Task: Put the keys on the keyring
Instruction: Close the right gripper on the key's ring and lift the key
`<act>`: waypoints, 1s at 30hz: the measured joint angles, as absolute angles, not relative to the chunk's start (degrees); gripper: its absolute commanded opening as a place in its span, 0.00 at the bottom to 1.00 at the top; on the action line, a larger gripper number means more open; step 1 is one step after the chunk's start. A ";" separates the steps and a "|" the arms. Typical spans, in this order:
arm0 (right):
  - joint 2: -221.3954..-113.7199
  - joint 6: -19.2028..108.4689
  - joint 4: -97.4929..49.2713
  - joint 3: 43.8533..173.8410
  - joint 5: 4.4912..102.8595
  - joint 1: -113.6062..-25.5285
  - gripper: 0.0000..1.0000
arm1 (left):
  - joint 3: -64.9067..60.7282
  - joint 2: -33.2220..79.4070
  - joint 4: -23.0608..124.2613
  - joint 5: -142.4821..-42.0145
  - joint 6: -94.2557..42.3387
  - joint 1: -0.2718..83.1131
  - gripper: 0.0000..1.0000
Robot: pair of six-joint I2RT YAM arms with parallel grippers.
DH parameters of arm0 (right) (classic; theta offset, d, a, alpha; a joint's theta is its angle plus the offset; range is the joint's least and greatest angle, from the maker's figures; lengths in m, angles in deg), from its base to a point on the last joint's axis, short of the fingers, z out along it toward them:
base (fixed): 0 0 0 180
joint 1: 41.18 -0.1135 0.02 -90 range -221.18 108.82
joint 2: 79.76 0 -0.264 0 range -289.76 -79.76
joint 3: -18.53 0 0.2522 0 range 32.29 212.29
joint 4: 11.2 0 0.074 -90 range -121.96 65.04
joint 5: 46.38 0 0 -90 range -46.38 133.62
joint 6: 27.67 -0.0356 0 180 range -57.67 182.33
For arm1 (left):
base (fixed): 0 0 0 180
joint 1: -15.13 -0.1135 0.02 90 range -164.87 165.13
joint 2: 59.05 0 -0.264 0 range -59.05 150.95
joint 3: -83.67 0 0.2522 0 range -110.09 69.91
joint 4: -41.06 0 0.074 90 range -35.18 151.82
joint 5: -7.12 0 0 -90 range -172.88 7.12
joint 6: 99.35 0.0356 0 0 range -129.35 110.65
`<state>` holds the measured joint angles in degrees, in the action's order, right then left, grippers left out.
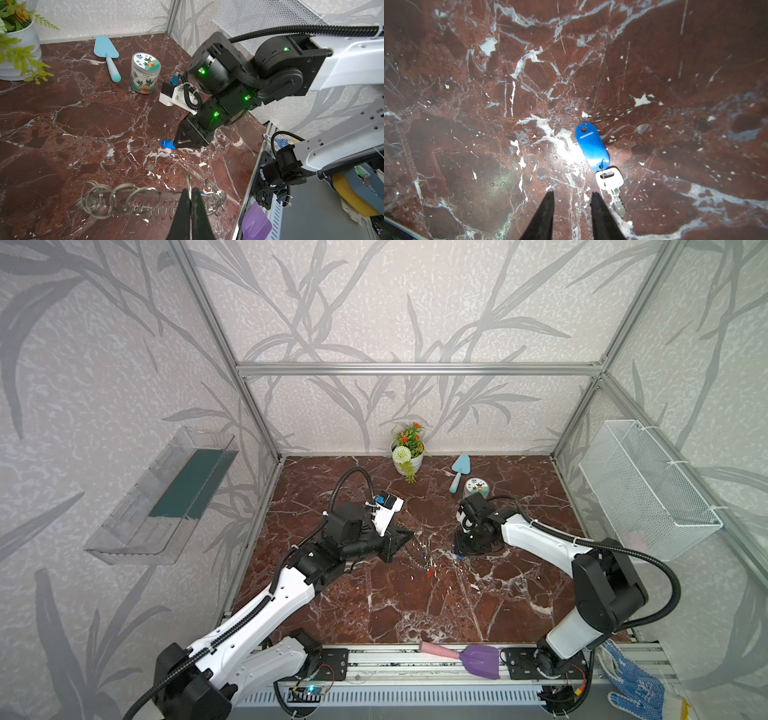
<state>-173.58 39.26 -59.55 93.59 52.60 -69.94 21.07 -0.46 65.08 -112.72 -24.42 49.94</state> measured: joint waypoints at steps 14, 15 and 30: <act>-173.95 46.24 -56.40 88.78 55.37 -67.80 0.22 | 21.14 0.30 64.60 -113.29 -24.49 49.94 0.00; -174.21 46.32 -56.07 88.74 55.68 -67.80 0.22 | 21.14 0.30 64.60 -113.31 -24.49 49.94 0.00; -174.58 46.32 -55.07 87.78 54.63 -67.80 0.23 | 21.16 0.30 64.21 -114.06 -24.53 49.94 0.00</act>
